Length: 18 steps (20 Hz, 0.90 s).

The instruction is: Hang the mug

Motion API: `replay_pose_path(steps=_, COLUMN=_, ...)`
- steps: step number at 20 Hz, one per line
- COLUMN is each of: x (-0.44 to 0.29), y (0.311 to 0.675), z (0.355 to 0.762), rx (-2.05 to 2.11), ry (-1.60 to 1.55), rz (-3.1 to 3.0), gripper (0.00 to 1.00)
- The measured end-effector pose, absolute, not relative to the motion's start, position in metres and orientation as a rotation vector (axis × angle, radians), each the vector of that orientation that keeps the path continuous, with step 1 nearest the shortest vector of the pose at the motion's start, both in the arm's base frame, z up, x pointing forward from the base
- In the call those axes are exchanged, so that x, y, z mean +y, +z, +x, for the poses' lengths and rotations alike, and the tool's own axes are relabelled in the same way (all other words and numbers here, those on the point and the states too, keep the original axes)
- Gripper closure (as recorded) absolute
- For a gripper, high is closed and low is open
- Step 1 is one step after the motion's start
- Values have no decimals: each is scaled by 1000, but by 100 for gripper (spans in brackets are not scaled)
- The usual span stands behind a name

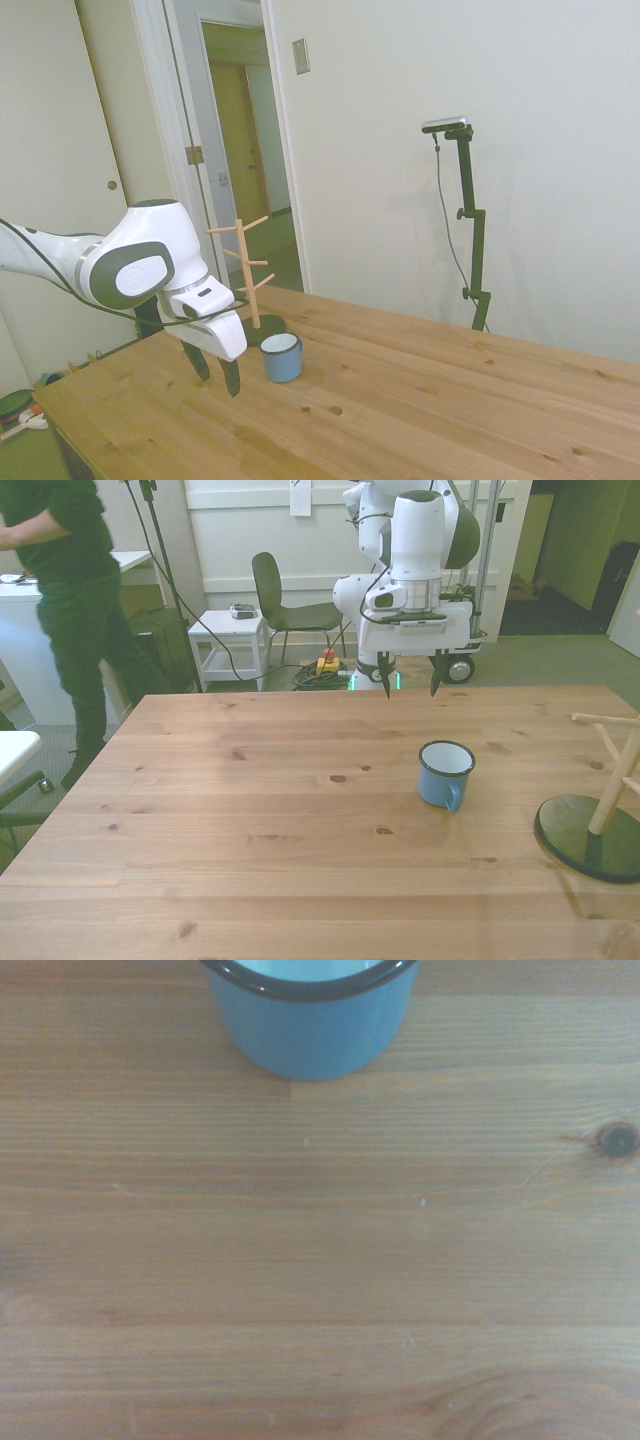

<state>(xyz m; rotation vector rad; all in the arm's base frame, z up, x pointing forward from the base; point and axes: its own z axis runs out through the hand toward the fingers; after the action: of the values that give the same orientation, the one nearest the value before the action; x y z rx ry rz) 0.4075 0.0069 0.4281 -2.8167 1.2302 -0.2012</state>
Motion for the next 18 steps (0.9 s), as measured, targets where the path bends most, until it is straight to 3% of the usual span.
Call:
replay_pose_path(steps=11, x=-16, y=444, z=417, rx=1334, ry=-205, rz=-2726, gripper=0)
replay_pose_path(steps=18, x=-47, y=463, z=448, rx=1465, ry=-206, rz=-2590, gripper=0)
